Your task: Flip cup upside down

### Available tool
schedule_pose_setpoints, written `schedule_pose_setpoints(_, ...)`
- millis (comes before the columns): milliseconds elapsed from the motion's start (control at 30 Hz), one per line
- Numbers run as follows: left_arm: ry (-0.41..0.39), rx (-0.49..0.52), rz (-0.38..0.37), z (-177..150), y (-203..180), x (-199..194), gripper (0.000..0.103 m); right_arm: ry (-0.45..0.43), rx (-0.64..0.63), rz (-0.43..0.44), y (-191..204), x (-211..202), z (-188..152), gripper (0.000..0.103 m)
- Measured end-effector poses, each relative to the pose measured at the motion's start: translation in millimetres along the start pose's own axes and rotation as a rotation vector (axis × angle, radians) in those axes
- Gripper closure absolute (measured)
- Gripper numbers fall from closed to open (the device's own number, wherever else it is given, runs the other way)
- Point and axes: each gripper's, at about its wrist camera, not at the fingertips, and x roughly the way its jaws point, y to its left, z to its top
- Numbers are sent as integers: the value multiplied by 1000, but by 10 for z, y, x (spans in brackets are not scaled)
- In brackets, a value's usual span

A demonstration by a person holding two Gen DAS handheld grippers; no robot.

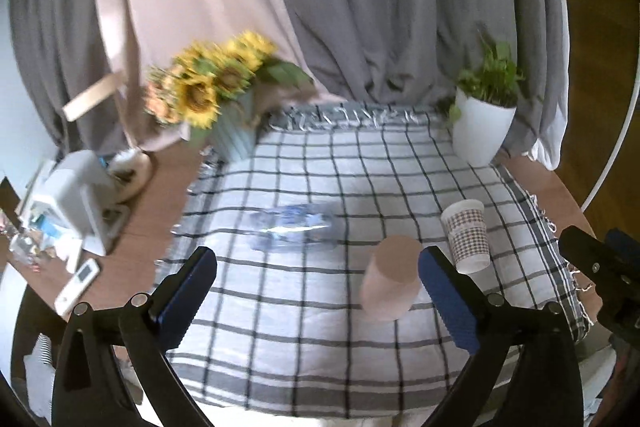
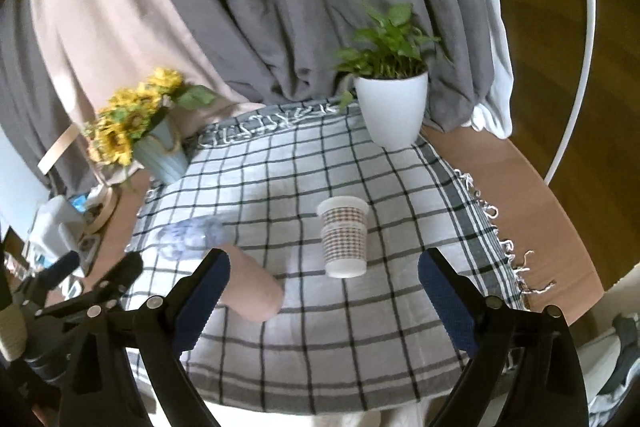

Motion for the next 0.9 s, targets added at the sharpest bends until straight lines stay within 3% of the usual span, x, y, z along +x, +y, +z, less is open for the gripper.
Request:
schedule_pose_setpoints(533, -144, -8, -35, -702, 655, -1207, 0, -129, -17, -27, 613, -1172, -908, 8)
schedule_pose_setpoints(900, -224, 14, -21, -908, 629, -1650, 0, -231, -64, -74, 728, -1701, -1173, 8)
